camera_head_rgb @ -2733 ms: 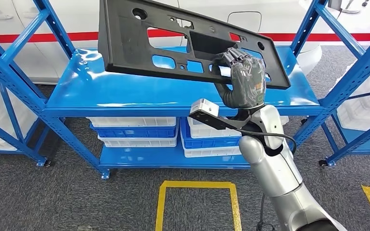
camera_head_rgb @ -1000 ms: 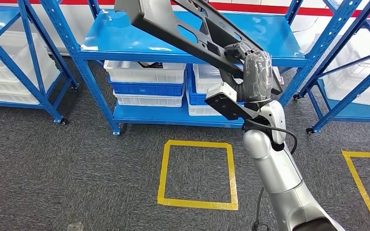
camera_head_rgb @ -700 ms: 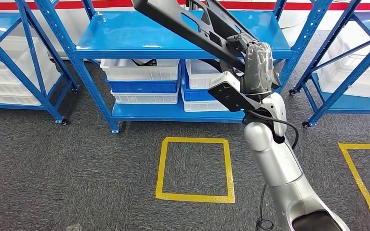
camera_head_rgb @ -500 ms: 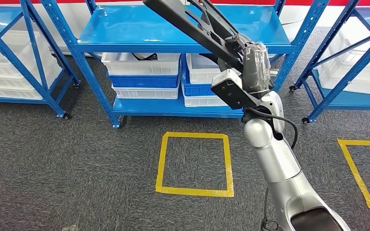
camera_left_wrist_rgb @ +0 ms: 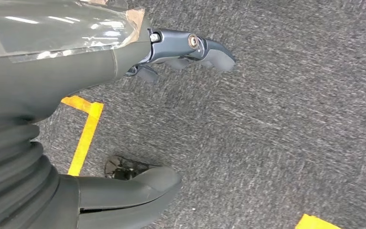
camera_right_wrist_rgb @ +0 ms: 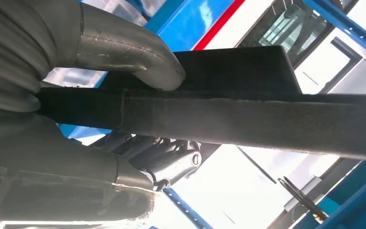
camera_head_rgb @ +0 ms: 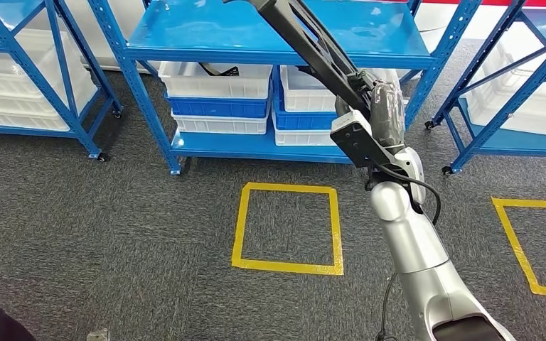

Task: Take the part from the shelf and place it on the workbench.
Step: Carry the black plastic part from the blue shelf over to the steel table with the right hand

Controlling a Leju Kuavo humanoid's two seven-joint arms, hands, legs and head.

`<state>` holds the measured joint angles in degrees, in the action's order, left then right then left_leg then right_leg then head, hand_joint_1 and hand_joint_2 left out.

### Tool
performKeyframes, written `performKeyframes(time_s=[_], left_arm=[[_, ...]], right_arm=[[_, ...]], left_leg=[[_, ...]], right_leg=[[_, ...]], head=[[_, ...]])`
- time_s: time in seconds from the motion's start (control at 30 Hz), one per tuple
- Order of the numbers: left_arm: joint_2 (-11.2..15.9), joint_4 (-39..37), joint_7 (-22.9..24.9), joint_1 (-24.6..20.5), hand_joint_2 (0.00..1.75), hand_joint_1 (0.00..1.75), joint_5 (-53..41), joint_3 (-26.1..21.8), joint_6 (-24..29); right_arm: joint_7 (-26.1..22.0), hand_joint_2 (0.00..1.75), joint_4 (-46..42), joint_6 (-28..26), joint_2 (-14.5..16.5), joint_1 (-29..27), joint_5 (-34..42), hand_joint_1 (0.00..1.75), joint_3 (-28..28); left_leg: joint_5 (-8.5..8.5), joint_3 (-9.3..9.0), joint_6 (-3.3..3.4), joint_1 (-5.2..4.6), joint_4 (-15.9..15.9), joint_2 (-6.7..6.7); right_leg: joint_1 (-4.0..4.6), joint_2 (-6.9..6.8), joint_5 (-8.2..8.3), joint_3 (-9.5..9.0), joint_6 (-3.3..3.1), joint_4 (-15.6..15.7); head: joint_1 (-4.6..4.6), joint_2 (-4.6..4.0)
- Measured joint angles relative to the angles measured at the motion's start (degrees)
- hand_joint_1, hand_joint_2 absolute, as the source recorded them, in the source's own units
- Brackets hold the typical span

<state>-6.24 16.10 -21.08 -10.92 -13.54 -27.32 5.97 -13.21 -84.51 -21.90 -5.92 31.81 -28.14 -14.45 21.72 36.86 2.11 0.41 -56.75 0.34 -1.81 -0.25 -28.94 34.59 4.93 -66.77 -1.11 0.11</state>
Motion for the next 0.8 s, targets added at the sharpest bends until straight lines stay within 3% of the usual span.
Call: performKeyframes(time_s=[0.07,0.1,0.13,0.2,0.23,0.3,0.33,0.37,0.4,0.43,0.5,0.57,0.6,0.63,0.7,0.77,0.8], left_arm=[[0.0,0.2,0.0,-0.2,1.75,0.00,0.2,-0.2,0.0],[0.1,0.3,-0.1,-0.2,1.75,0.00,0.4,-0.3,0.0],[0.1,0.4,-0.1,-0.2,1.75,0.00,0.6,-0.5,0.0],[0.2,0.4,-0.1,-0.2,1.75,0.00,0.8,-0.8,0.1],[0.3,0.4,-0.2,-0.2,1.75,0.00,0.9,-0.9,0.1],[0.3,0.4,-0.2,-0.1,1.75,0.00,0.9,-1.0,0.1],[0.3,0.4,-0.2,-0.1,1.75,0.00,0.9,-1.0,0.1],[0.3,0.4,-0.2,-0.1,1.75,0.00,0.9,-1.0,0.1],[0.3,0.4,-0.2,-0.1,1.75,0.00,0.9,-1.0,0.1],[0.3,0.4,-0.2,-0.1,1.75,0.00,0.9,-1.0,0.1],[0.4,0.4,-0.2,-0.3,1.75,0.00,0.9,-1.0,0.1],[0.5,0.6,-0.3,-0.5,1.75,0.00,0.9,-1.1,0.1],[0.6,0.7,-0.3,-0.6,1.75,0.00,0.9,-1.1,0.1],[0.8,0.7,-0.4,-0.7,1.75,0.00,0.9,-1.1,0.1],[0.9,0.7,-0.4,-0.8,1.75,0.00,0.9,-1.1,0.1],[0.9,0.7,-0.4,-0.9,1.75,0.00,0.7,-1.1,0.1],[0.9,0.7,-0.3,-1.0,1.75,0.00,0.7,-1.1,0.1]], right_arm=[[-0.2,1.75,0.6,0.0,0.1,0.2,0.2,1.75,0.1],[-0.3,1.75,1.1,0.0,0.1,0.3,0.5,1.75,0.1],[-0.6,1.75,1.5,0.1,0.2,0.4,0.8,1.75,0.2],[-1.3,1.75,2.4,0.1,0.4,0.5,1.5,1.75,0.2],[-1.6,1.75,2.9,0.2,0.5,0.6,1.8,1.75,0.2],[-2.0,1.75,3.6,0.2,0.8,0.7,2.1,1.75,0.2],[-2.1,1.75,3.9,0.2,0.9,0.8,2.1,1.75,0.2],[-2.2,1.75,4.1,0.2,1.0,0.8,2.1,1.75,0.2],[-2.2,1.75,4.4,0.2,1.1,0.8,2.2,1.75,0.2],[-2.2,1.75,4.6,0.2,1.1,0.8,2.2,1.75,0.2],[-2.2,1.75,4.9,0.2,1.2,0.8,2.2,1.75,0.2],[-2.4,1.75,5.0,0.0,1.3,0.8,2.3,1.75,0.3],[-2.5,1.75,5.1,-0.1,1.3,0.9,2.4,1.75,0.4],[-2.7,1.75,5.1,-0.2,1.4,0.9,2.6,1.75,0.5],[-2.8,1.75,5.1,-0.3,1.6,0.7,2.9,1.75,0.7],[-2.9,1.75,5.2,-0.3,1.7,0.5,3.5,1.75,1.2],[-2.9,1.75,5.2,-0.3,1.6,0.4,3.9,1.75,1.4]], left_leg=[[-0.74,1.37,-0.75,-0.10,-0.8,-0.01],[-1.20,1.82,-1.06,-0.23,-1.1,-0.06],[-1.71,2.08,-1.31,-0.30,-1.1,-0.09],[-1.75,2.73,-1.79,-0.21,-1.4,-0.17],[-0.28,3.30,-2.07,-0.09,-2.5,-0.18],[5.26,4.98,-2.59,0.14,-7.9,-0.22],[8.00,5.85,-2.75,0.19,-11.8,-0.23],[9.66,6.38,-2.82,0.20,-15.2,-0.23],[10.09,6.34,-2.76,0.20,-17.4,-0.23],[9.38,5.39,-2.52,0.17,-17.8,-0.24],[7.09,0.70,-1.38,-0.10,-13.1,-0.41],[7.42,-4.98,0.04,-0.65,-5.6,-0.61],[7.93,-6.59,0.55,-1.03,-3.1,-0.70],[8.09,-7.19,0.86,-1.39,-1.7,-0.70],[6.23,-6.92,1.30,-1.71,-0.1,-0.52],[3.73,-6.26,1.67,-1.33,1.8,-0.18],[2.63,-5.63,1.58,-1.06,2.3,-0.03]], right_leg=[[0.28,0.18,-0.05,-4.24,-0.05,6.7],[0.50,0.27,-0.52,-4.97,-0.41,8.2],[0.80,0.35,-0.49,-4.95,-0.92,8.4],[0.41,0.22,0.27,-3.77,-2.10,8.0],[0.25,0.15,0.82,-3.18,-2.95,7.9],[0.34,0.05,2.06,-1.90,-4.41,7.8],[0.56,0.03,2.67,-1.15,-4.85,7.8],[0.81,0.02,3.28,-0.36,-5.06,7.7],[1.04,0.02,3.88,0.44,-5.16,7.6],[1.29,0.05,4.52,1.28,-5.21,7.6],[1.65,0.14,5.81,2.76,-5.24,7.6],[1.71,0.16,6.94,3.61,-4.86,7.6],[1.43,0.08,7.49,3.76,-4.47,7.8],[1.19,0.01,8.11,3.82,-3.96,8.1],[0.96,-0.01,9.16,3.92,-3.19,8.9],[1.20,0.16,6.81,4.88,-3.46,7.4],[1.14,0.22,4.19,5.64,-3.84,4.9]], head=[[-0.05,0.00],[-0.05,0.00],[-0.05,0.00],[0.02,0.00],[0.06,0.00],[0.16,0.00],[0.18,0.00],[0.19,0.00],[0.18,0.00],[0.18,0.00],[0.17,0.00],[0.12,0.00],[0.10,0.00],[0.17,0.00],[0.32,0.00],[0.27,0.00],[0.20,0.00]])
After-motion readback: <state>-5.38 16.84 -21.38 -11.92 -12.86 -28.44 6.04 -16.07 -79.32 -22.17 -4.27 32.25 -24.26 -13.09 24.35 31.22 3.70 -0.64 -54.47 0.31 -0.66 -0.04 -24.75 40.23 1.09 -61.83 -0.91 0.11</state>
